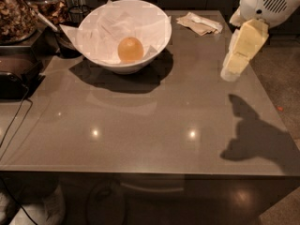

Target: Pick orange from white bowl

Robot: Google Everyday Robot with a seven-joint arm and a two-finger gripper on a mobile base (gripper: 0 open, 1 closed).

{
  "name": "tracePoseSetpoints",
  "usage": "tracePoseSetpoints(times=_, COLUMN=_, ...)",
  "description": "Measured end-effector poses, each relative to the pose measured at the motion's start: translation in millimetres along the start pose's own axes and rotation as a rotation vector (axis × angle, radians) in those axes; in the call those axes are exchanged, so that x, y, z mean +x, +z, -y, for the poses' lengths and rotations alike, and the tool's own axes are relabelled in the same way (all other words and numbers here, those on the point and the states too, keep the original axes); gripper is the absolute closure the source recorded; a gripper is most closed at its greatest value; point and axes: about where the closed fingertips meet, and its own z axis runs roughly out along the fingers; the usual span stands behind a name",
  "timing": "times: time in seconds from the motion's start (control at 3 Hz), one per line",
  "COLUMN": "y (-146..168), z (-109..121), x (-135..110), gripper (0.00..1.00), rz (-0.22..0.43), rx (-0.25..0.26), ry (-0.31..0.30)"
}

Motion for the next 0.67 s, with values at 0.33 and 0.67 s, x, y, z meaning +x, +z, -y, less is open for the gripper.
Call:
tracePoseSetpoints(times=0.33, y=8.9, z=24.7, x=-35.2, gripper=0.00, rz=0.018, rx=-0.004, ry=-0.014)
tracePoseSetpoints(times=0.67, y=8.0, z=32.5, x=-45.0, gripper=0.00, rz=0.047, rx=0.027, ry=-0.020)
